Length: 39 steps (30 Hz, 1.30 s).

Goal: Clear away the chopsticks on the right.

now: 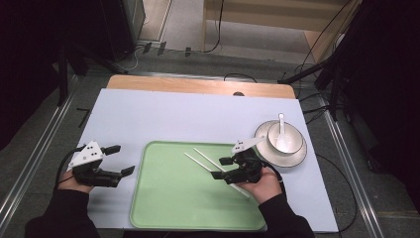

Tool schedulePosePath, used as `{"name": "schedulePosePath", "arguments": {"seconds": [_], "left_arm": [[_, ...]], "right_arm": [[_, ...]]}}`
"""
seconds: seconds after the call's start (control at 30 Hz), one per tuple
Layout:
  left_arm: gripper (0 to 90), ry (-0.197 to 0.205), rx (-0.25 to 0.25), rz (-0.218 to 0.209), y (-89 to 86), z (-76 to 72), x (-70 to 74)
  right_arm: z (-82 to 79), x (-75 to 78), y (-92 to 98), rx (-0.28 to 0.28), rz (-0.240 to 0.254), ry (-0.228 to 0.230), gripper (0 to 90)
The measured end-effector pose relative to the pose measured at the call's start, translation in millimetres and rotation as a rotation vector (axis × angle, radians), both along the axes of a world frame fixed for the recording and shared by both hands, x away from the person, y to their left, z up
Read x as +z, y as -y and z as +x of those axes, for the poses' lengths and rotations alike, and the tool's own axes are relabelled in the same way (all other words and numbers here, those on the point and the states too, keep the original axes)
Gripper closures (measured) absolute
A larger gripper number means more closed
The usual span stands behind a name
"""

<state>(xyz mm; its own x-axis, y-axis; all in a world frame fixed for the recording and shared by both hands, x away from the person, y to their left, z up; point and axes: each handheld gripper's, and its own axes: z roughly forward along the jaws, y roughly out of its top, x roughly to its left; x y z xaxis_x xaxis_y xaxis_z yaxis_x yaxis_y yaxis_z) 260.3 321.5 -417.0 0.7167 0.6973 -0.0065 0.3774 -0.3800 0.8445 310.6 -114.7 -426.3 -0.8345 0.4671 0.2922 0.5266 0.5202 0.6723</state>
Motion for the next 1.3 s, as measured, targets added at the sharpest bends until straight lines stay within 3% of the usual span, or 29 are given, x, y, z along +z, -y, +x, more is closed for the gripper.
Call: {"name": "schedulePosePath", "arguments": {"seconds": [0.43,0.63,0.8,0.87,0.97,1.07,1.13,1.3], "left_arm": [[13.4,-0.003,0.000,0.015,-1.4,-5.8,-0.9],[13.4,-0.001,0.003,0.009,-3.4,-7.9,-1.2],[13.5,-0.001,0.003,0.009,-4.0,-8.5,-1.1],[13.5,-0.001,0.004,0.011,-4.4,-8.3,-1.2],[13.5,-0.004,0.002,0.012,-4.1,-7.8,-1.4],[13.5,-0.001,0.001,0.011,-3.7,-7.7,-1.5],[13.5,-0.002,0.001,0.012,-4.2,-7.8,-1.3],[13.5,-0.001,0.002,0.015,-4.7,-8.1,-1.2]], "right_arm": [[17.6,-8.4,-25.5,0.011,-0.006,0.005,38.5],[25.3,-11.6,-40.5,0.000,-0.045,0.015,37.0],[30.4,-12.1,-49.7,0.001,-0.001,0.018,30.1],[31.8,-12.5,-52.6,0.015,0.029,-0.007,29.0],[33.5,-14.9,-59.4,0.020,0.007,-0.019,29.8],[33.7,-17.6,-65.3,0.038,-0.023,-0.030,42.7],[34.8,-19.6,-68.6,0.052,-0.018,-0.059,54.6],[35.7,-23.8,-77.3,0.051,-0.044,-0.035,78.5]]}}
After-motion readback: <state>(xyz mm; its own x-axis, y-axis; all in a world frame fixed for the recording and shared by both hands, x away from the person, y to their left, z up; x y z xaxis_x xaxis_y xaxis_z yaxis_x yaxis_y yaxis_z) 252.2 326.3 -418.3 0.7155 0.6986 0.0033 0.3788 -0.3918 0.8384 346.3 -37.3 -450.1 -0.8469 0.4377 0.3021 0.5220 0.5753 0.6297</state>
